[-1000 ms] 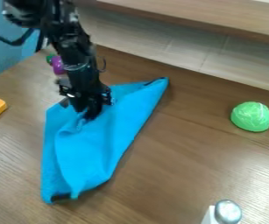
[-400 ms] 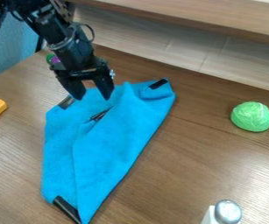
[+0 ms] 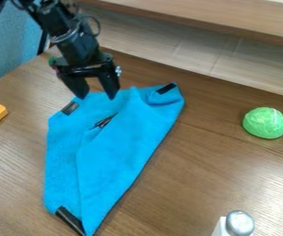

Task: Fold the cloth from the right to the left

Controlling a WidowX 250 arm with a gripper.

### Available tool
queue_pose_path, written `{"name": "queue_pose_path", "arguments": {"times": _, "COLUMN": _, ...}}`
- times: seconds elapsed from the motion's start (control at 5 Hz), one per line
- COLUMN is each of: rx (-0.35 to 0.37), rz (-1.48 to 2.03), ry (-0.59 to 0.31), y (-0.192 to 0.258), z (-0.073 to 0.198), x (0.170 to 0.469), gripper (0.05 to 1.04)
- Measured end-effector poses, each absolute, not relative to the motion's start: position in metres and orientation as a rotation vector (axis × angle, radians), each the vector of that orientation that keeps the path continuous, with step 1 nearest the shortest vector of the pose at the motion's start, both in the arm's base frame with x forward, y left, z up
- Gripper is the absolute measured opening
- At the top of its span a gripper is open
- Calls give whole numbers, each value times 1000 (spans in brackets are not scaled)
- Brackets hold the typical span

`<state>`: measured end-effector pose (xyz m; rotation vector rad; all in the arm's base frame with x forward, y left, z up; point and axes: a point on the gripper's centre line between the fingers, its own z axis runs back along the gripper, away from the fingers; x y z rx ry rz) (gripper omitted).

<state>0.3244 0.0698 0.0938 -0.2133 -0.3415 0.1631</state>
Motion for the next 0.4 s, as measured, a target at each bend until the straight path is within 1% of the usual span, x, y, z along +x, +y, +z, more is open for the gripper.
{"name": "queue_pose_path", "arguments": {"times": 0.2, "rx": -151, "rz": 55, "ry": -304, "y": 40, "z": 111, "x": 337, "gripper": 1000}}
{"name": "queue_pose_path", "arguments": {"times": 0.4, "rx": -118, "rz": -16, "ry": -301, "y": 18, "z": 118, "x": 344, "gripper": 1001}}
